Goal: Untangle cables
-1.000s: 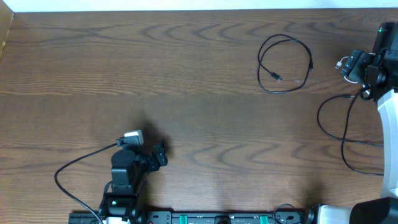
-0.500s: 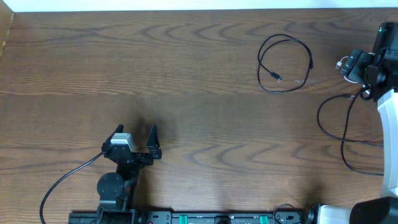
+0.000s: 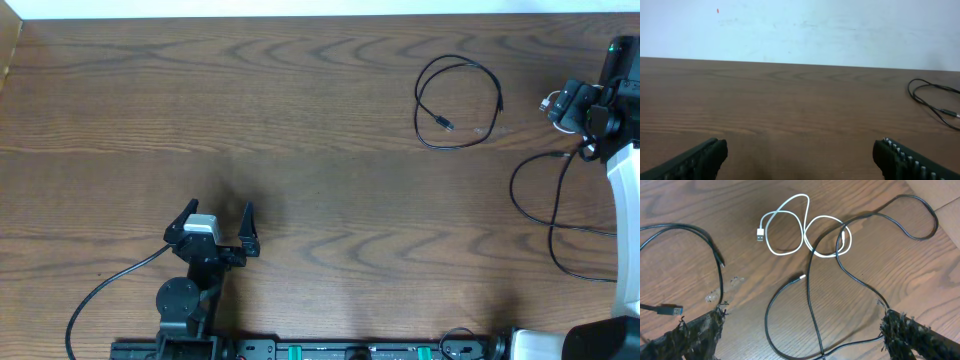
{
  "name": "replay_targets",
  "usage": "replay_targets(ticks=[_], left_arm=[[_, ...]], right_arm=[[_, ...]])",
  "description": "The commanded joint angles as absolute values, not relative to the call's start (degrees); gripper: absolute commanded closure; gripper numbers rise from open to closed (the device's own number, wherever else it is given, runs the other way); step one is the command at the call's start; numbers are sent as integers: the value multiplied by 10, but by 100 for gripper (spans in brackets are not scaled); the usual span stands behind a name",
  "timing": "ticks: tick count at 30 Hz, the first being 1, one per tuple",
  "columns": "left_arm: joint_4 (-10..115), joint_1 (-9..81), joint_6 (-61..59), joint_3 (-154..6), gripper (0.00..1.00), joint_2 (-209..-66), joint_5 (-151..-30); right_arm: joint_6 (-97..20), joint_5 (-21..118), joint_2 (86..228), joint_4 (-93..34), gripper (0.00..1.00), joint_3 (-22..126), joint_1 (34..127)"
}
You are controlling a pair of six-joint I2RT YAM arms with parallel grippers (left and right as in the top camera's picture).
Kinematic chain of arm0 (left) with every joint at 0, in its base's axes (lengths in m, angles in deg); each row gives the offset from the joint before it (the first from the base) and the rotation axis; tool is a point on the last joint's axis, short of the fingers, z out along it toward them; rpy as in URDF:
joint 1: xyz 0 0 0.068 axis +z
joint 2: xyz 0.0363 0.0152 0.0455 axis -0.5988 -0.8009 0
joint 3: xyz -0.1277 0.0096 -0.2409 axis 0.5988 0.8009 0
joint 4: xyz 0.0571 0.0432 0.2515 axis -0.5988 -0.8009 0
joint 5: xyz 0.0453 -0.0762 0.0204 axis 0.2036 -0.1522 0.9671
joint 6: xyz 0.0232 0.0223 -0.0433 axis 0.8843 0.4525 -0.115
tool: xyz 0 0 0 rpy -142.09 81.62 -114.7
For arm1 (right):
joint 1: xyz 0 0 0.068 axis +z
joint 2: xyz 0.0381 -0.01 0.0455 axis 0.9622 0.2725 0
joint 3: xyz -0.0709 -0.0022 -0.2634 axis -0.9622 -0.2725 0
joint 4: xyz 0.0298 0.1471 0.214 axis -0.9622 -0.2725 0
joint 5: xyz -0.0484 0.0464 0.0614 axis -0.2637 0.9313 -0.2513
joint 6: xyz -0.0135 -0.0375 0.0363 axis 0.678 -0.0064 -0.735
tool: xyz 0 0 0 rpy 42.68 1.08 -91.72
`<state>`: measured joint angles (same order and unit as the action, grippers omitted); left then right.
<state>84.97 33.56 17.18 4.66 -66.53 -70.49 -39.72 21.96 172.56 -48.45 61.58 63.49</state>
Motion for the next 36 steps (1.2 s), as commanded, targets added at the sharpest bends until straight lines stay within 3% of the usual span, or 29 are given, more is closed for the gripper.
replay_targets(ticks=[1, 23, 36], left_arm=[[830, 334, 183, 56, 2, -662, -723], [830, 334, 184, 56, 2, -662, -723], [830, 334, 183, 56, 2, -662, -723]], right_arm=[[-405, 217, 1727, -485, 1, 614, 630], [-405, 217, 1726, -485, 1, 614, 634], [-405, 217, 1590, -487, 1, 614, 683]])
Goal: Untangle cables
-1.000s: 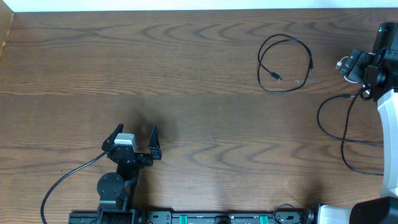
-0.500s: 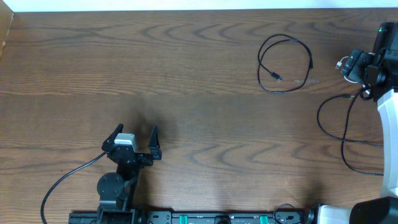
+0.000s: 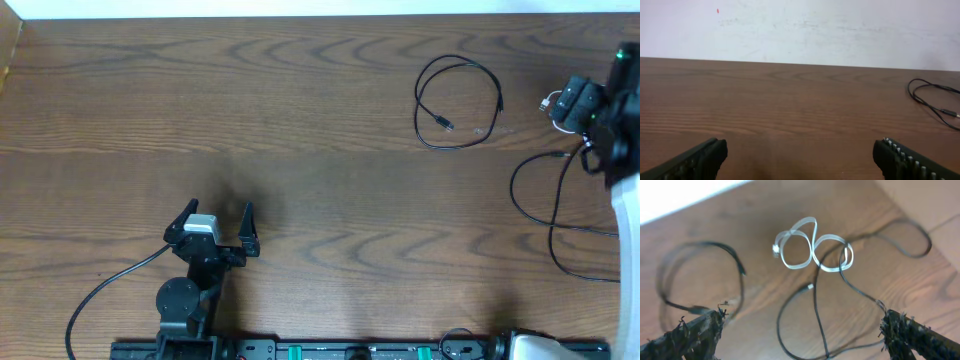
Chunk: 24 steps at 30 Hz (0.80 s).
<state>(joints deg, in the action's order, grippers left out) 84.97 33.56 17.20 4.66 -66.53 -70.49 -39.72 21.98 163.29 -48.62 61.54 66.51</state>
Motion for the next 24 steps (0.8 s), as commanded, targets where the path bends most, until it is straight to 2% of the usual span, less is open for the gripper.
replay_targets(ticks=[1, 16, 24], left_arm=[[830, 334, 183, 56, 2, -662, -723], [830, 334, 183, 56, 2, -662, -723], [830, 334, 183, 56, 2, -662, -723]], right_arm=[[-405, 217, 1578, -487, 1, 614, 689], [-405, 217, 1374, -490, 1, 614, 817], [-405, 217, 1251, -558, 1, 611, 873]])
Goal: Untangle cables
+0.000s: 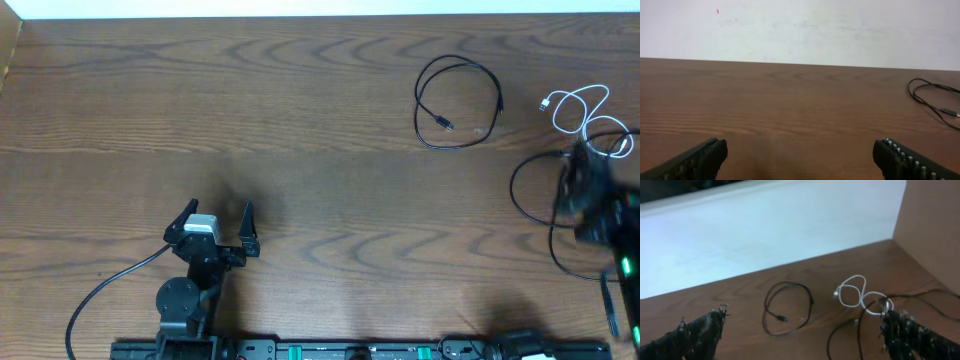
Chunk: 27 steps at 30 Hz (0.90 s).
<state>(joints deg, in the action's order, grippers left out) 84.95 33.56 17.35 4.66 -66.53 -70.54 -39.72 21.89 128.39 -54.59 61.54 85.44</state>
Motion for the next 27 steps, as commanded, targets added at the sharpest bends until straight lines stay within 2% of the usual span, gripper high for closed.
replay_targets(ticks=[1, 8, 20, 27], left_arm=[[831, 334, 183, 56, 2, -662, -723], [830, 334, 184, 56, 2, -662, -723], [831, 334, 183, 56, 2, -662, -723], [831, 334, 183, 56, 2, -662, -723]], right_arm=[[-411, 217, 1233, -563, 1, 610, 879], [-486, 220, 1129, -585, 1, 578, 891], [-486, 288, 940, -608, 1, 410, 888], [-486, 290, 866, -529, 1, 284, 887]])
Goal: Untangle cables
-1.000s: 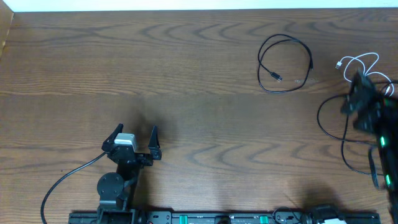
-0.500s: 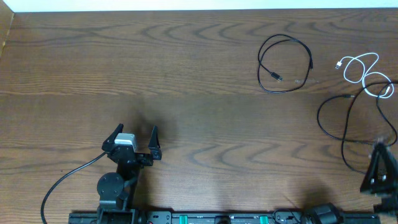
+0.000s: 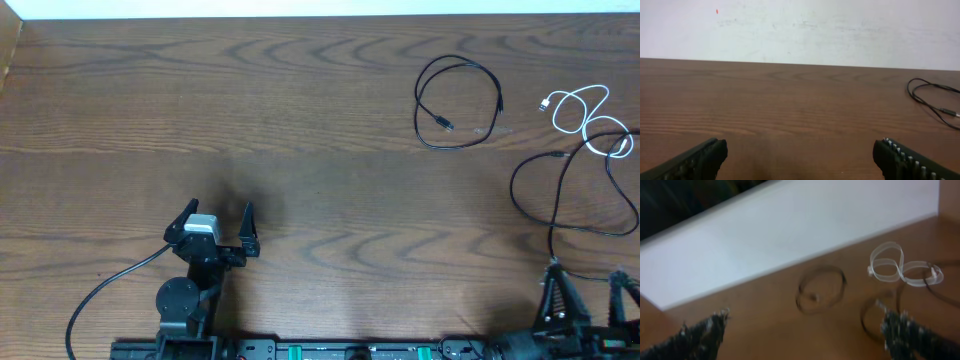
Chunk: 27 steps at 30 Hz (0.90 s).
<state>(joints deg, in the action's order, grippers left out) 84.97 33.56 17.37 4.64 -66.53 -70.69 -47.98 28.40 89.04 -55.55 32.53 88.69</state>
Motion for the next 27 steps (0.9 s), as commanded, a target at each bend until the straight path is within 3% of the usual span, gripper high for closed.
replay_targets(ticks=[1, 12, 21, 27], left_arm=[[830, 334, 183, 56, 2, -662, -723], [830, 334, 183, 56, 2, -662, -723], [830, 334, 183, 56, 2, -662, -723], [830, 334, 183, 56, 2, -662, -723]], right_arm=[[-486, 290, 866, -521, 1, 273, 887], [-277, 357, 866, -228, 1, 119, 878], [-258, 356, 866, 124, 1, -110, 840], [-259, 356, 866, 275, 1, -218, 839]])
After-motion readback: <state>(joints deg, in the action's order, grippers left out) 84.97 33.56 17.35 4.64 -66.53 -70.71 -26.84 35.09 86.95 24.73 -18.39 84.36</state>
